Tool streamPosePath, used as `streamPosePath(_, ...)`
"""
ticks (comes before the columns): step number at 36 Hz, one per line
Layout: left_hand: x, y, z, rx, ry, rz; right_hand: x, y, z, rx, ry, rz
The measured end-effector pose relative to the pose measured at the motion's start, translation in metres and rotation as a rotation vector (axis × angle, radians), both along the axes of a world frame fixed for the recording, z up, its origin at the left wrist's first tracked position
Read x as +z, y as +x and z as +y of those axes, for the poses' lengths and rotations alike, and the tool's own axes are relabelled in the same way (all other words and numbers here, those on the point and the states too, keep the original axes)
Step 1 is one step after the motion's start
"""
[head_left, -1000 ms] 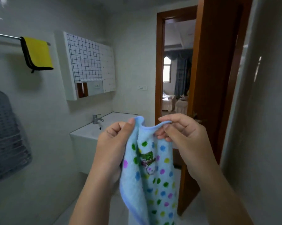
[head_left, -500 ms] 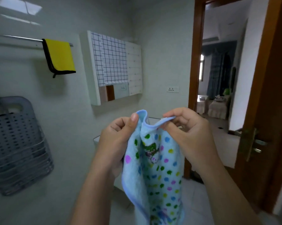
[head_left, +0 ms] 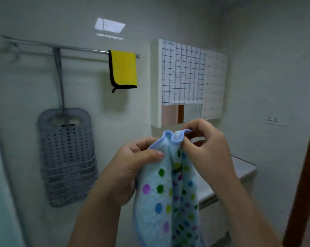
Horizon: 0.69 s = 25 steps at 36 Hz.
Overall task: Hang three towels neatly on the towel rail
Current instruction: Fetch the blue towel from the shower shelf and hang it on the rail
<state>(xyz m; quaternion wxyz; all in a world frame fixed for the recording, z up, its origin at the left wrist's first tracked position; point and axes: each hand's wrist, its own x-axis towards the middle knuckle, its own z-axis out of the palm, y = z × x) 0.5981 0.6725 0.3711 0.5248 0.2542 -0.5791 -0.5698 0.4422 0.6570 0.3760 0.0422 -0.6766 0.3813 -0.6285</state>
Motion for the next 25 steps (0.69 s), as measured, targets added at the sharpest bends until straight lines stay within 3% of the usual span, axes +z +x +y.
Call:
streamPosePath(11,-0.015,0.036,-0.098,0.311,-0.06,0.056,-0.015,0.067,-0.13,0.053,-0.065,0.0)
streamPosePath(18,-0.008,0.083,-0.174,0.296,-0.121,-0.073,-0.01,0.116,-0.217,0.292,0.091,-0.151)
streamPosePath(25,0.016,0.119,-0.246,0.256,-0.204,-0.227,0.015,0.15,-0.303,0.329,0.064,-0.214)
